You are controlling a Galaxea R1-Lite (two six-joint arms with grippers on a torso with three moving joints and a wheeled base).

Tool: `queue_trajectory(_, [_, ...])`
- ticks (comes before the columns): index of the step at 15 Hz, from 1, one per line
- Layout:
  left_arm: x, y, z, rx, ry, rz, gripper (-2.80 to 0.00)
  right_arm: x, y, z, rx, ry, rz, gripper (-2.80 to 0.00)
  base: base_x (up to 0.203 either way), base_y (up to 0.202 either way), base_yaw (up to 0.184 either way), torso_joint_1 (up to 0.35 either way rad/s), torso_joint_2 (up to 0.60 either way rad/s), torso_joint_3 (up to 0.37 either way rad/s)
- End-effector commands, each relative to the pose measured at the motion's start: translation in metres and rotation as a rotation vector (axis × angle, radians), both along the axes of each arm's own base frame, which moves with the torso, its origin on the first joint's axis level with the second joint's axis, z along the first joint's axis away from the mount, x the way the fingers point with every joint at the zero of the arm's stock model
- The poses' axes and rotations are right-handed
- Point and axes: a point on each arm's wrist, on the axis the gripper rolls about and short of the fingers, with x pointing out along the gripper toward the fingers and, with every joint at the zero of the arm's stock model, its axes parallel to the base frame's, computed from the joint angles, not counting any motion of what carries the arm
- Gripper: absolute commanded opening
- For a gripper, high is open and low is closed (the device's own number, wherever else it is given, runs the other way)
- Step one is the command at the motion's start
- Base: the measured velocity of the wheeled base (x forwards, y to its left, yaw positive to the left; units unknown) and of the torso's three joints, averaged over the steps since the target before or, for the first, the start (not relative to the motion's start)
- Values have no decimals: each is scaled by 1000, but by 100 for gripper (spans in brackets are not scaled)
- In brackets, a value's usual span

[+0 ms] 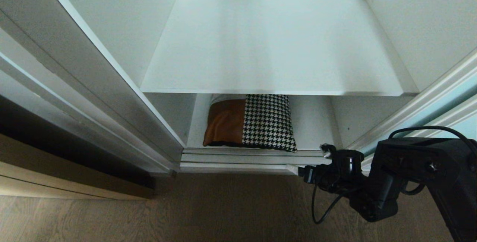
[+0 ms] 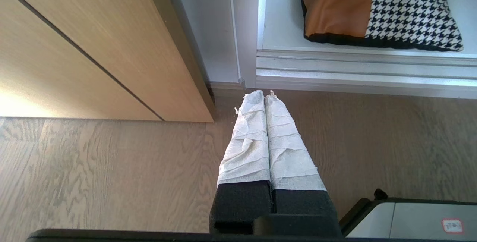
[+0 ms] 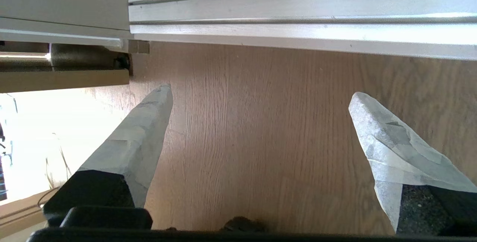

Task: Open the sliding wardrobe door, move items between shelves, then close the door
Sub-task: Place the pillow on the higher shelf

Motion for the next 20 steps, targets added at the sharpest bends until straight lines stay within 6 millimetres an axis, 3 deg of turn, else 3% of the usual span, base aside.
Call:
queue_trajectory(1, [0,0,0,0,3,1,-280,5,2,-11,3,4,5,0,0,0,0,0,0,0])
queue_trajectory(13, [0,0,0,0,3,1,-280,45,7,-16,-7,-137,-9,0,0,0,0,0,0,0])
queue_trajectory(20, [0,0,0,0,3,1,-280,68,-13,-15,-73,-168,-74,0,0,0,0,0,0,0])
